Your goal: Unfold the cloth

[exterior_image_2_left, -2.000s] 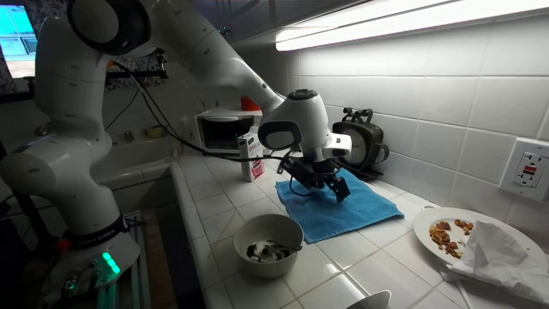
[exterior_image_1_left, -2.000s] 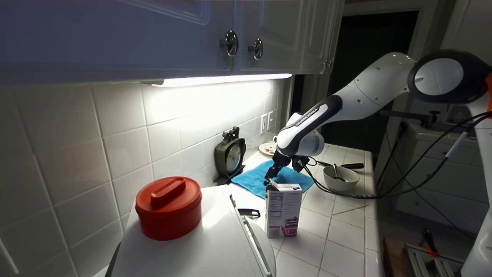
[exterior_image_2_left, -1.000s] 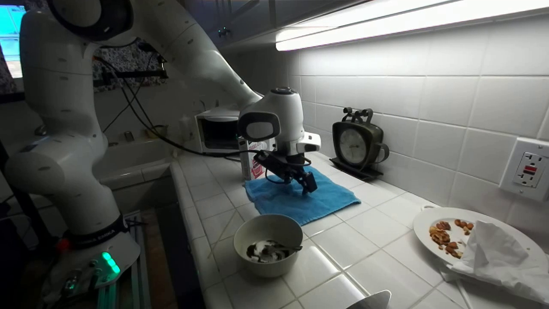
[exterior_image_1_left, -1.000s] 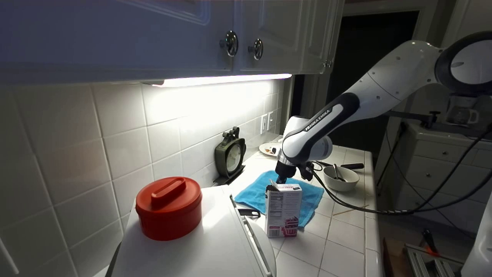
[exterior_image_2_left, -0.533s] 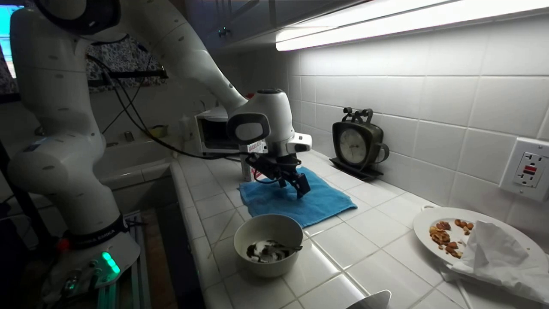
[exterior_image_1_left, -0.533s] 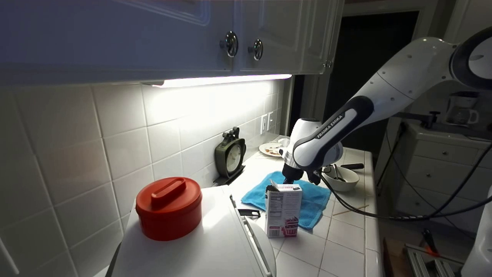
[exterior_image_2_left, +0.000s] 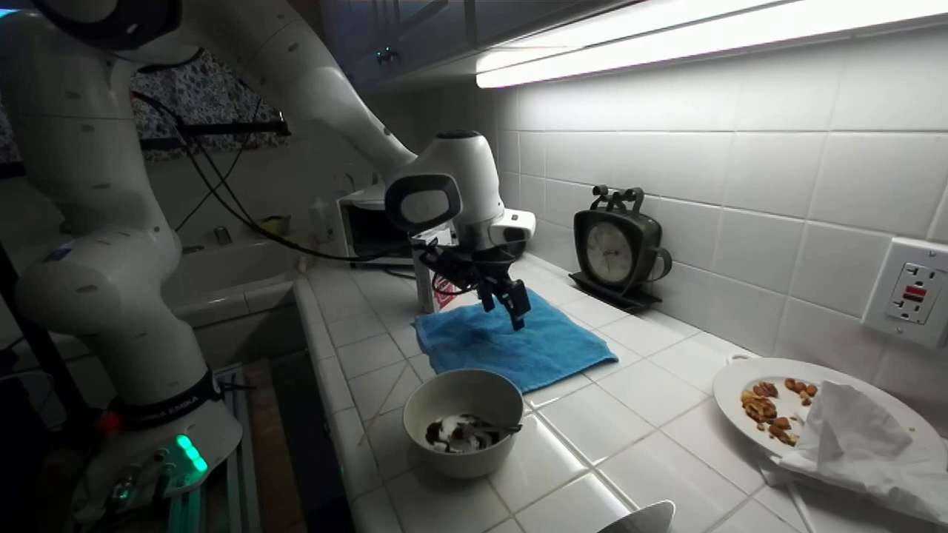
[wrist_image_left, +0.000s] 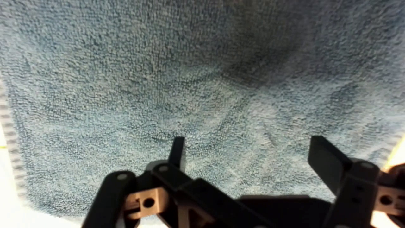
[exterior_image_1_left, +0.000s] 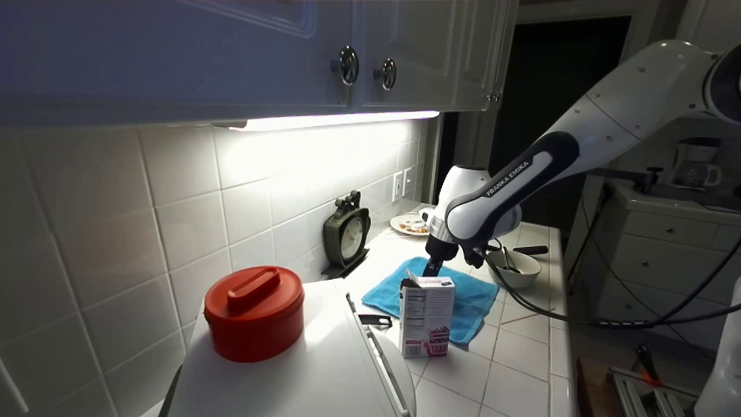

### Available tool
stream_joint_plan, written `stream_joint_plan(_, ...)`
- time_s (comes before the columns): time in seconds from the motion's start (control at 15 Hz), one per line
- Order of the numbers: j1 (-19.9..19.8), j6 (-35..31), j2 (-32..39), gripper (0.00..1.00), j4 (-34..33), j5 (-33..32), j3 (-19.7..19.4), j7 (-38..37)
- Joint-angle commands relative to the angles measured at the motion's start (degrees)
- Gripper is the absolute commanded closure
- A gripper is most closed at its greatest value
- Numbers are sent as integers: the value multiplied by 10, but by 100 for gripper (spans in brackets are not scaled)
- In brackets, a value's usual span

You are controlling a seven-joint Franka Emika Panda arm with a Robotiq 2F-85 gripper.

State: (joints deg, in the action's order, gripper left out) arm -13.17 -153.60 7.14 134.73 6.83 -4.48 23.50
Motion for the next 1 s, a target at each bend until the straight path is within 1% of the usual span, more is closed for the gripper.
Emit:
stream_joint_plan(0.0, 22, 65, -72, 0, 20, -44, -15, -71)
stream_joint_plan(0.07, 25, 60, -81, 0, 22, -29, -14, -87)
stream_joint_plan(0.13, 28, 11, -87, 0, 31, -48, -18, -126)
stream_joint_plan(0.27, 28, -53, -109, 0, 51, -94, -24, -181)
stream_joint_plan(0.33, 25, -68, -124, 0, 62, -136, -28, -225)
stream_joint_plan(0.4, 21, -69, -139, 0, 71, -163, -29, -254)
stream_joint_plan(0.47, 24, -27, -165, 0, 75, -148, -28, -254)
stream_joint_plan(0.53, 26, 3, -187, 0, 80, -142, -27, -242)
stream_joint_plan(0.6, 35, 37, -209, 0, 79, -104, -29, -207)
stream_joint_plan(0.8, 54, 156, -261, 0, 52, -52, -41, -166)
stream_joint_plan(0.93, 59, 244, -290, 0, 28, -37, -49, -148)
